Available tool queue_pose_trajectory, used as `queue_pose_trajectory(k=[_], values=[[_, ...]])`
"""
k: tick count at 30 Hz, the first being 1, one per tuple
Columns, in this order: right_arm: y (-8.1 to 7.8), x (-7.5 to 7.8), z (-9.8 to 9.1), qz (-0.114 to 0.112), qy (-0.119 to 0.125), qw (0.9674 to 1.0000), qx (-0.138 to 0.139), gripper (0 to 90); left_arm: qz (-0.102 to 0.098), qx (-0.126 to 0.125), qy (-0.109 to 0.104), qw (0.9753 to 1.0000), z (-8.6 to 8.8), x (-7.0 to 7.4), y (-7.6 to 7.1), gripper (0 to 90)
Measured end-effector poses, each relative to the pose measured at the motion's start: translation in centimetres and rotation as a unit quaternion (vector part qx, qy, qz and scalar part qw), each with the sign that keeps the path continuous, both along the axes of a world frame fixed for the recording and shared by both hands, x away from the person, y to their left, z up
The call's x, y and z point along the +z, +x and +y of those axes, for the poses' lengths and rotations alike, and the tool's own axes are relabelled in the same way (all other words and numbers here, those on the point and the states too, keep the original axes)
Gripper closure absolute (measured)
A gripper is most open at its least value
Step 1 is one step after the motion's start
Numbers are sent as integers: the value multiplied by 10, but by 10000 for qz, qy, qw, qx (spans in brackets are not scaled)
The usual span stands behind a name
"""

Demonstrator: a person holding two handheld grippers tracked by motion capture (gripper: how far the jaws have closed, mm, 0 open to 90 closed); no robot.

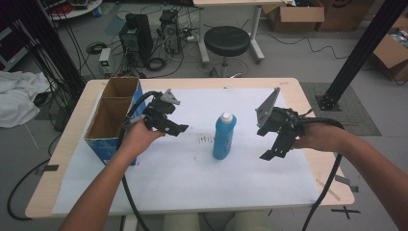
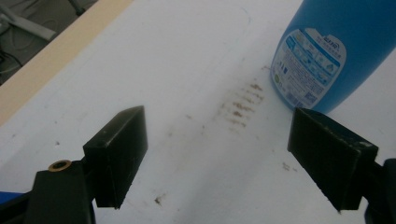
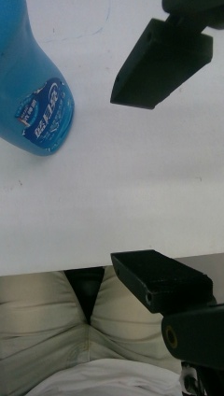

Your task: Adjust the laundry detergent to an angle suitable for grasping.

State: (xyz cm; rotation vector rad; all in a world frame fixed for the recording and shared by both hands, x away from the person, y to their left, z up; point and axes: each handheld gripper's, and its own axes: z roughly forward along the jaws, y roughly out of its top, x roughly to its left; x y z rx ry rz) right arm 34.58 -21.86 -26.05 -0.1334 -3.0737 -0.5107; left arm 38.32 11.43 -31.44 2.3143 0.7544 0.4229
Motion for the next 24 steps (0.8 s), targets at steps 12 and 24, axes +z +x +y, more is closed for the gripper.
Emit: queue_pose_trajectory(k=[12, 24], values=[[2, -4, -5, 34, -51, 10000, -31, 195, -191, 147, -379, 9990, -2, -15, -16, 204], [5, -6, -9, 39, -72, 9999, -90, 195, -590, 482, -809, 9938, -9, -33, -40, 177]])
